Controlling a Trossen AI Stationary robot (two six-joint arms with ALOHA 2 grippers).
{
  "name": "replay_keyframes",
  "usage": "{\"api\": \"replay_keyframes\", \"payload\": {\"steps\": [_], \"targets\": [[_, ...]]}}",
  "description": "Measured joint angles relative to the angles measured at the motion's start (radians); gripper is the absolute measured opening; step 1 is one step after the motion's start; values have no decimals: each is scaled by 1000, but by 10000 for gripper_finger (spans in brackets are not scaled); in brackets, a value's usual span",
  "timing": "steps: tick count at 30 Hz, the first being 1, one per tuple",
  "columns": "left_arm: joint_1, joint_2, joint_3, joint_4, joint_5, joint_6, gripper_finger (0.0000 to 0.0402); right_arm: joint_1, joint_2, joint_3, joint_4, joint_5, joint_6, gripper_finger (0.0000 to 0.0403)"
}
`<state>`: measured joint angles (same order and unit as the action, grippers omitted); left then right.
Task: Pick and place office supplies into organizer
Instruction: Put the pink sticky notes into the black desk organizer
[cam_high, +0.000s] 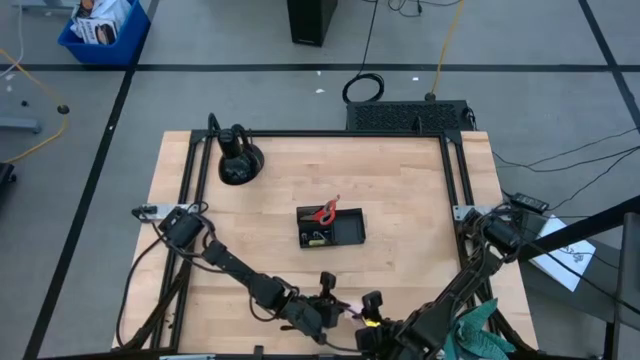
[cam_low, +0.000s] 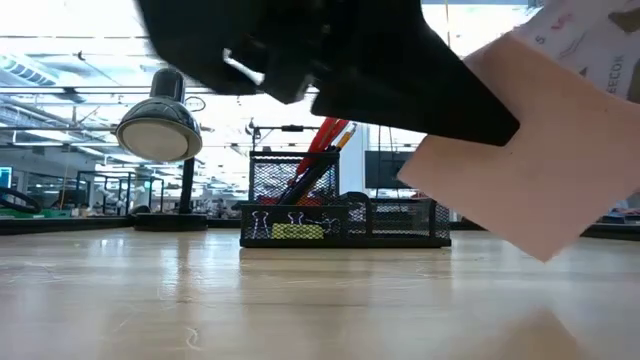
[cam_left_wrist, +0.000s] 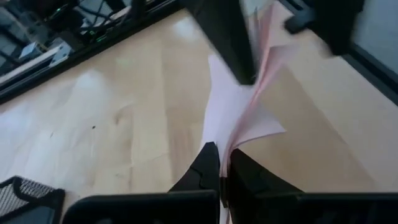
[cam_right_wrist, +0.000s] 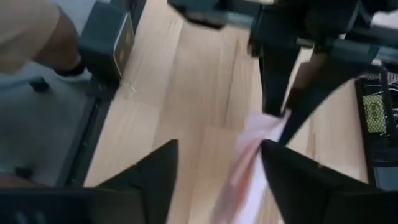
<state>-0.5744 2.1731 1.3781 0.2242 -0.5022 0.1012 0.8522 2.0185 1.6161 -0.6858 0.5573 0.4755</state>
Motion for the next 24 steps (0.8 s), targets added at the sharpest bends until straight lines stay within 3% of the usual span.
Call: {"api": "replay_keyframes", "payload": {"steps": [4, 7, 16, 24], "targets": [[21, 0, 0, 25, -1, -32, 3, 4, -7, 0, 0, 18, 39, 266], [36, 0, 10, 25, -1, -54, 2, 3, 7, 0, -10, 28, 77, 282], [53, 1, 91, -91, -16, -132, 1, 2, 39, 2, -157, 121, 264, 270], [48, 0, 108, -179, -60, -117, 1, 28, 24, 26, -176, 150, 233, 267]]}}
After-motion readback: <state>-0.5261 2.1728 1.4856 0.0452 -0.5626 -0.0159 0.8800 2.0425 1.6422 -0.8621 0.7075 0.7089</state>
